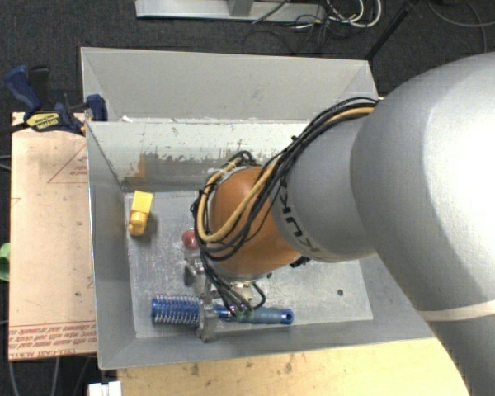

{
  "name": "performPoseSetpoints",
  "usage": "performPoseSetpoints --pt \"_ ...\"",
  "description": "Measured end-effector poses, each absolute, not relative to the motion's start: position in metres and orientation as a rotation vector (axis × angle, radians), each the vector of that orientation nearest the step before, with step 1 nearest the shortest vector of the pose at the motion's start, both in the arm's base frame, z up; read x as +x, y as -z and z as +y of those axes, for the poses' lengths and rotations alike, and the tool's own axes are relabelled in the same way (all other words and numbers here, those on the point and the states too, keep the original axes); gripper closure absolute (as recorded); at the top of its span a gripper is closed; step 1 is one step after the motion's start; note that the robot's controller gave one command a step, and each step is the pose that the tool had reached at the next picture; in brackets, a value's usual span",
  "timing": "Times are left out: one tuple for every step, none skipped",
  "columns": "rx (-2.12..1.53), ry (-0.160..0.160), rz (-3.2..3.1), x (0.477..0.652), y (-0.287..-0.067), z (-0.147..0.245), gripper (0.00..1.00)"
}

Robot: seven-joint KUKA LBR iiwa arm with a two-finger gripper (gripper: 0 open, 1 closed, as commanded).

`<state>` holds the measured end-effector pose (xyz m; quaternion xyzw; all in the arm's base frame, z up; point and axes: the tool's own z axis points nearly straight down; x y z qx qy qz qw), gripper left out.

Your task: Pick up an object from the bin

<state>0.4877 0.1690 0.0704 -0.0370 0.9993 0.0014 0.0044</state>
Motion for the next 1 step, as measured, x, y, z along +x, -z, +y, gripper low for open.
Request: performPoseSetpoints --pt "-0.111 -0.004 3.132 0.4899 -0.0713 0.1693 0.00"
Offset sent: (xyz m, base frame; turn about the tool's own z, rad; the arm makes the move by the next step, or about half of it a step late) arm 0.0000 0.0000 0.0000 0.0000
